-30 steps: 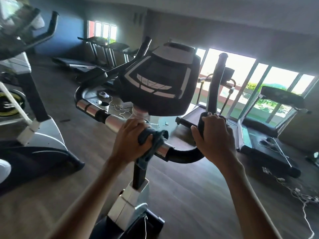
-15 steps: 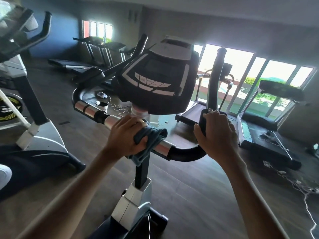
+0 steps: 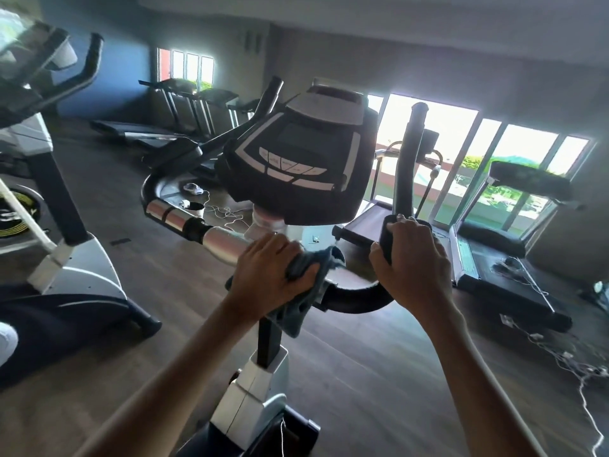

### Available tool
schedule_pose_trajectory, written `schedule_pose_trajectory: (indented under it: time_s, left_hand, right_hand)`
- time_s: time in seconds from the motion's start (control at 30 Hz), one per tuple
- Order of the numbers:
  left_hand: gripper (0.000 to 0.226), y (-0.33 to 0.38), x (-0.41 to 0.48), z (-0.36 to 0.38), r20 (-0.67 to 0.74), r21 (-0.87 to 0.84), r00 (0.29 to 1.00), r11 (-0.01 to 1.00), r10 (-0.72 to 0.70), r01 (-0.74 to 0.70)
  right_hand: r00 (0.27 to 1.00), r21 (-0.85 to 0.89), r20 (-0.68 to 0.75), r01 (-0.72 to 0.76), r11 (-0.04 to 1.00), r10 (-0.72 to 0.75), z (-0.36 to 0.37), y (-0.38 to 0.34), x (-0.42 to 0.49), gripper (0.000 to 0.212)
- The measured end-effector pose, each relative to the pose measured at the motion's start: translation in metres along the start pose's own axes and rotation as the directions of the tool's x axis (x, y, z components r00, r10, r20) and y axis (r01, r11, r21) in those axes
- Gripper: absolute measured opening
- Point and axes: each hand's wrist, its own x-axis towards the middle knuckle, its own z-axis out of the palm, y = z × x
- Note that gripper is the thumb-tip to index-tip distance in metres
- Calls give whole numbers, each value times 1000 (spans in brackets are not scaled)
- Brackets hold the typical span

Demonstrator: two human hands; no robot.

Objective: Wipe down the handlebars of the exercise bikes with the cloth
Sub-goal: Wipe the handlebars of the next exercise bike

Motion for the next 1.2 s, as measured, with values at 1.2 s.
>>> schedule_pose_trajectory:
  time_s: [1.2]
  left_hand:
    - [34,-69,-24,7,-182,-14,975,991,-131,130]
  right_hand:
    - [998,-69,-53,-18,997,14,6,-4,1,29]
